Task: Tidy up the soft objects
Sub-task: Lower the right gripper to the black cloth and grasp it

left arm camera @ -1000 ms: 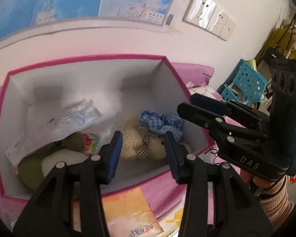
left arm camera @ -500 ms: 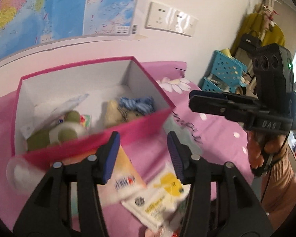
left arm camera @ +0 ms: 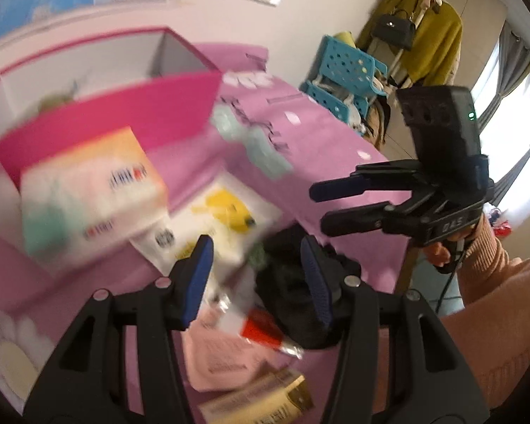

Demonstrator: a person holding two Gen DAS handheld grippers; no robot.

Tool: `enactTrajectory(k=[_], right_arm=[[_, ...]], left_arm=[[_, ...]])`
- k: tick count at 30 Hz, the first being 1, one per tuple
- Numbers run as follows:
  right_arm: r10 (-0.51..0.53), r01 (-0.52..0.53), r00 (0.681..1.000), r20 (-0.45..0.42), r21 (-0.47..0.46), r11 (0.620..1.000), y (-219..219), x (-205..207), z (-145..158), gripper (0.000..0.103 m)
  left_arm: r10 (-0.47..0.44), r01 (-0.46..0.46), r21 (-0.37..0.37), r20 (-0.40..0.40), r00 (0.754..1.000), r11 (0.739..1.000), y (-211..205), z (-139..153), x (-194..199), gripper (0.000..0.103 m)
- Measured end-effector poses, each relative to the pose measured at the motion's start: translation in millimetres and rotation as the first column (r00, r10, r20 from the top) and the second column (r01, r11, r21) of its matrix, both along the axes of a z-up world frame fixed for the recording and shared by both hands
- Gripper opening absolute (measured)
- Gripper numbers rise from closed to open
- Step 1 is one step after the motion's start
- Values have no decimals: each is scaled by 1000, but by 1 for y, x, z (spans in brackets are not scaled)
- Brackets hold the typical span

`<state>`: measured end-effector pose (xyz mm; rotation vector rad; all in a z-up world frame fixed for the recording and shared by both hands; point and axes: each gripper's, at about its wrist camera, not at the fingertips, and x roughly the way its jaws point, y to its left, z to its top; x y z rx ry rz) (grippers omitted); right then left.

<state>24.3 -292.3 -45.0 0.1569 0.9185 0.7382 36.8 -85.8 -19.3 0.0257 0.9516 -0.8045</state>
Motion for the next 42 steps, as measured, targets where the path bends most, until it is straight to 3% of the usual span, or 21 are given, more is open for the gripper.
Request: enactTrajectory(k=[7, 10, 16, 21, 26, 28, 29, 37, 38, 39, 40, 41, 42], right_arm=[[13, -12, 995, -95, 9, 1000, 4, -18, -35, 56], [8, -7, 995, -98, 10, 1000, 7, -18, -40, 64], [15, -15, 996, -91, 1, 1000, 15, -17, -44, 64], [-15, 14, 997, -74, -15, 1000, 12, -18, -46, 31], [-34, 33, 998, -44, -26, 999, 8, -22, -39, 19], [-36, 36, 999, -33, -5, 999, 6, -24, -34, 4], [-39, 39, 999, -29, 7, 999, 5, -24, -32, 4], [-40, 40, 999, 3, -10, 999, 8, -24, -20, 7], [-36, 36, 999, 4, -14, 999, 10, -25, -21, 11], [-36, 36, 999, -1, -9, 999, 10, -24, -22, 29], [-39, 39, 999, -9, -5, 999, 12, -23, -23, 40], [-42, 42, 999, 1, -17, 999, 15, -22, -24, 48], [-39, 39, 999, 15, -42, 998, 19, -22, -24, 48]], left_arm=[[-42, 42, -1, -71, 997, 999, -3, -19, -26, 53], [-58, 59, 2, -101, 993, 998, -7, -27, -34, 53], [-56, 58, 5, -145, 988, 998, -14, -39, -36, 53], [-57, 55, -18, -163, 985, 998, -18, -42, -35, 53], [-59, 55, -29, -166, 984, 998, -20, -40, -34, 45], [-58, 54, -31, -170, 984, 998, -21, -40, -32, 38], [-59, 53, -40, -171, 983, 998, -21, -39, -31, 38], [-36, 30, -40, -163, 986, 999, -18, -39, -24, 38], [-32, 26, -39, -167, 985, 999, -17, -41, -23, 38], [-30, 24, -38, -171, 985, 999, -16, -42, -23, 38], [-26, 20, -36, -177, 984, 999, -16, -44, -22, 38], [-25, 19, -35, -179, 984, 999, -16, -45, -21, 38], [-26, 20, -36, -178, 984, 999, -16, -45, -22, 38]])
